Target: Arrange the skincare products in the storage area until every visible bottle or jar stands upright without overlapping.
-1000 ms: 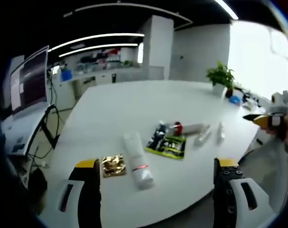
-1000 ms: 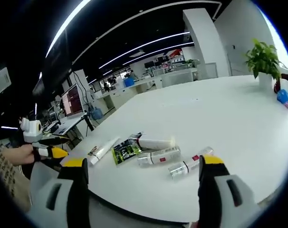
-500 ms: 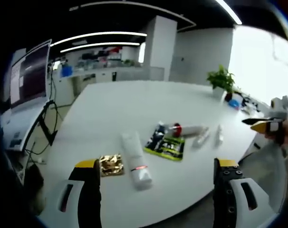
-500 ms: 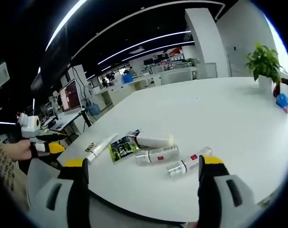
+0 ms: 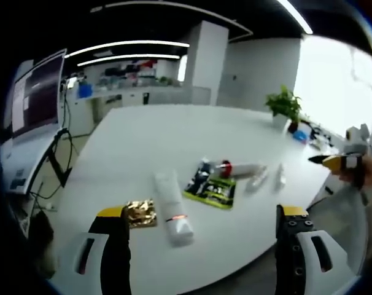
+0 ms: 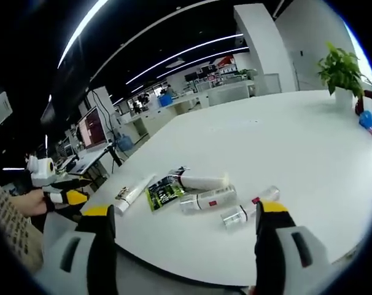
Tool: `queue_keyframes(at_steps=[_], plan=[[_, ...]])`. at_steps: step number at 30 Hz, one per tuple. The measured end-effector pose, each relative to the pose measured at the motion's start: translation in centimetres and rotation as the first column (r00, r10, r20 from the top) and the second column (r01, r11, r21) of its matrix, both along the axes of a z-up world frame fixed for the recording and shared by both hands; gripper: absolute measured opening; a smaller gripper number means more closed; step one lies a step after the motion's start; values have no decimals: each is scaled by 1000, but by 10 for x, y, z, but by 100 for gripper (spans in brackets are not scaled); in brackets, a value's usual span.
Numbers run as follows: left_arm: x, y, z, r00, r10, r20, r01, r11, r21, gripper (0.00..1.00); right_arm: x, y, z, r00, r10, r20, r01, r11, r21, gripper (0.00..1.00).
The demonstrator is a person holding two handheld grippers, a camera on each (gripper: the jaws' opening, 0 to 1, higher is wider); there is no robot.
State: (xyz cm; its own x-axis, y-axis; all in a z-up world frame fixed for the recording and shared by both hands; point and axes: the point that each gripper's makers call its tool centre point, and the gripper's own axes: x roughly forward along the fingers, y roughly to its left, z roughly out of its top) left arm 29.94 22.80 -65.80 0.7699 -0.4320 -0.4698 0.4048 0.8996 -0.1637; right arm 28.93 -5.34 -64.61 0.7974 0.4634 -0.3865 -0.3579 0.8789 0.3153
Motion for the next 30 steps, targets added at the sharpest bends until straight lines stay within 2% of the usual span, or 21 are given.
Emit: queue_keyframes(at_steps=[4, 8, 11, 15, 20, 25, 30], plan=[[-1, -2, -1, 1000, -12, -3, 12, 1000, 4, 97, 2, 1, 3, 1000, 15, 8, -15, 1000, -1, 95], [-1, -2, -1, 1000, -14, -1, 14, 1000, 0, 97, 7, -1, 2, 999, 47, 11, -46, 998, -40, 94], [0, -2, 0, 1000, -12, 3, 12, 1000, -9, 97, 10, -2, -4, 995, 98, 3, -97, 989, -108, 94], [-1, -2, 1, 1000, -12, 7, 12, 1000, -16, 96, 16, 0, -6, 990, 138, -4, -137, 982, -129, 93], [-2, -4, 1, 1000, -27, 3, 27, 999, -18, 96, 29, 3, -3, 981, 193, 8, -189, 965, -180, 91], [-2, -6, 1, 999, -38, 0, 38, 999, -21, 96, 43, 10, -4, 964, 264, 15, -253, 936, -246, 90], [-2, -7, 0, 999, -48, -4, 48, 998, -27, 96, 57, 17, -3, 956, 292, 18, -279, 928, -247, 88]])
